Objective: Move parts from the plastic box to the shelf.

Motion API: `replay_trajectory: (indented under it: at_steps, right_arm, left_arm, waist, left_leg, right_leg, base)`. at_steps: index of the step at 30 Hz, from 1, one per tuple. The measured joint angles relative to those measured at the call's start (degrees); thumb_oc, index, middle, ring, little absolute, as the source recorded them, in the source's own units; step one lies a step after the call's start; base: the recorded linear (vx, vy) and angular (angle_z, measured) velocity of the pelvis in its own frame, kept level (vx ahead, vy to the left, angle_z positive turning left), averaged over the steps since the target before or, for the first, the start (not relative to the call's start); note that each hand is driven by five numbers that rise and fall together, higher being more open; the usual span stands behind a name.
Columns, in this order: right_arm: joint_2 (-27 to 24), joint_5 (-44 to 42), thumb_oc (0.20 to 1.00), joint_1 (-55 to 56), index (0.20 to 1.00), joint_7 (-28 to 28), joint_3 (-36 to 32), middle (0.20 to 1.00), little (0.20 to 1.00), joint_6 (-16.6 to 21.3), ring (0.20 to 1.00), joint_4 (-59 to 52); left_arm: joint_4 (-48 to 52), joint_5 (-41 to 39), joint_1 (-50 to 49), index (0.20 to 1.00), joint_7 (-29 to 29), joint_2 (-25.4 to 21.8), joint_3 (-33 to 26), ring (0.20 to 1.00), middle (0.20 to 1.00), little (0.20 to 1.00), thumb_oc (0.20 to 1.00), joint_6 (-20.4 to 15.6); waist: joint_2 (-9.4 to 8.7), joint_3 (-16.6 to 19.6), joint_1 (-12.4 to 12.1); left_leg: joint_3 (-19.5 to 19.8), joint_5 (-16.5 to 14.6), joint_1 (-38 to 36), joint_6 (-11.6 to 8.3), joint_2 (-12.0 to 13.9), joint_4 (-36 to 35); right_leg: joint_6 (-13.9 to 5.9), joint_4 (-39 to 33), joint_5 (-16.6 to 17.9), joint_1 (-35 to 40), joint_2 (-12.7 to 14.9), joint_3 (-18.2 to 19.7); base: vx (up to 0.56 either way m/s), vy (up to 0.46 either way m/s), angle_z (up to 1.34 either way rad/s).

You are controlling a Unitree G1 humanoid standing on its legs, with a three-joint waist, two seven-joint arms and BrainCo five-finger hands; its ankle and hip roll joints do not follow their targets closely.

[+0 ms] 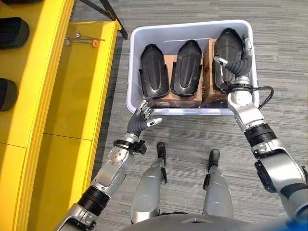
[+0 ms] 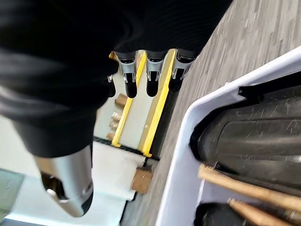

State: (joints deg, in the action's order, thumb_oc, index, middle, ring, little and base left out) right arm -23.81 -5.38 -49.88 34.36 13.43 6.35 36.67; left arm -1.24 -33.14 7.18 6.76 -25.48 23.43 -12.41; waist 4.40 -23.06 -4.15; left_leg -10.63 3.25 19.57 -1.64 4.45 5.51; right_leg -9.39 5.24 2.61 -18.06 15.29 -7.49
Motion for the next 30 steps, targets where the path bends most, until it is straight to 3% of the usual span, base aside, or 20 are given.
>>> replay_trajectory:
  at_steps: [8, 10, 12, 14, 18, 24, 30]
  right_arm:
    - [-3.0, -3.7, 1.0, -9.2, 1.0, 1.7, 0.8, 1.0, 1.0, -0.1, 1.0, 17.8]
    - [-4.0, -6.8, 1.0, -10.4, 1.0, -2.8, 7.6, 1.0, 1.0, -0.1, 1.0, 20.3]
    - [-4.5, -6.7, 1.0, -9.0, 1.0, -5.8, 11.7, 1.0, 1.0, -0.4, 1.0, 16.5]
    - [-4.3, -6.9, 1.0, -5.6, 1.0, -9.9, 12.1, 1.0, 1.0, 0.2, 1.0, 9.9]
    - [-3.9, -7.6, 1.0, 0.0, 1.0, -13.9, 12.5, 1.0, 1.0, 0.4, 1.0, 7.0]
    - [-4.6, -6.8, 1.0, 11.5, 1.0, -16.6, 13.3, 1.0, 1.0, 0.9, 1.0, -5.7]
    - [-4.6, -4.4, 1.0, 18.5, 1.0, -18.5, 11.5, 1.0, 1.0, 1.6, 1.0, -8.5]
  left_arm:
    - [0.0, 0.0, 1.0, 1.0, 1.4, -0.8, 0.2, 1.0, 1.0, 1.0, 1.0, -0.8]
    - [0.0, 0.0, 1.1, 1.0, 2.2, -0.8, 0.2, 1.0, 1.0, 1.0, 1.0, -1.1]
    - [0.0, 0.0, 0.9, 1.0, 2.3, -0.8, 0.1, 1.0, 1.0, 1.0, 1.0, -1.1]
    - [0.1, 0.0, 0.8, 1.0, 2.2, -0.8, -0.5, 1.0, 1.0, 1.0, 1.0, -1.5]
    - [0.1, 0.0, 0.0, 1.0, 2.0, -1.0, -1.5, 1.0, 1.0, 1.0, 1.0, -1.7]
    - [0.1, 0.1, -1.8, 1.0, 1.9, -0.8, -2.1, 1.0, 1.0, 1.0, 1.0, -2.0]
    - [0.1, 0.2, -2.1, 1.0, 1.8, -0.8, -2.5, 1.0, 1.0, 1.0, 1.0, -2.0]
  waist:
    - [1.23, -1.5, -0.6]
    - [1.26, -1.5, -0.6]
    - [1.26, -1.5, -0.5]
    - [1.24, -1.5, -0.2]
    - [1.21, -1.5, 0.1]
    - [1.02, -1.5, 1.2]
    - [0.67, -1.3, 1.7]
  left_leg:
    - [0.1, 0.6, 3.6, 0.59, -0.7, 0.9]
    - [0.2, 0.6, 5.2, 0.51, -0.4, 1.6]
    - [0.2, 0.7, 5.5, 0.54, -0.4, 1.7]
    - [0.3, 0.7, 5.4, 0.55, -0.4, 1.9]
    - [0.4, 0.7, 5.5, 0.55, -0.4, 2.6]
    - [0.6, 1.0, 5.6, 0.32, -0.1, 2.6]
    - [1.0, 1.1, 5.9, 0.16, 0.0, 2.6]
  right_leg:
    - [-0.01, 2.7, -0.4, -4.4, 0.9, 0.3]
    - [0.0, 3.7, -0.5, -6.3, 0.8, 0.4]
    - [0.0, 4.0, -0.5, -6.6, 0.8, 0.5]
    - [0.19, 4.7, -0.7, -6.6, 0.8, 0.4]
    - [0.32, 5.4, -0.8, -6.7, 0.9, 0.5]
    - [0.73, 7.5, -1.6, -7.7, 0.8, 0.7]
    - [1.05, 9.1, -2.4, -8.5, 0.9, 0.6]
  base:
    - [0.0, -0.006, 0.02]
    - [0.0, -0.016, -0.02]
    - [0.0, 0.0, 0.0]
    - [0.01, -0.01, 0.06]
    - [0.0, 0.0, 0.01]
    - [0.0, -0.003, 0.0]
    - [0.0, -0.005, 0.02]
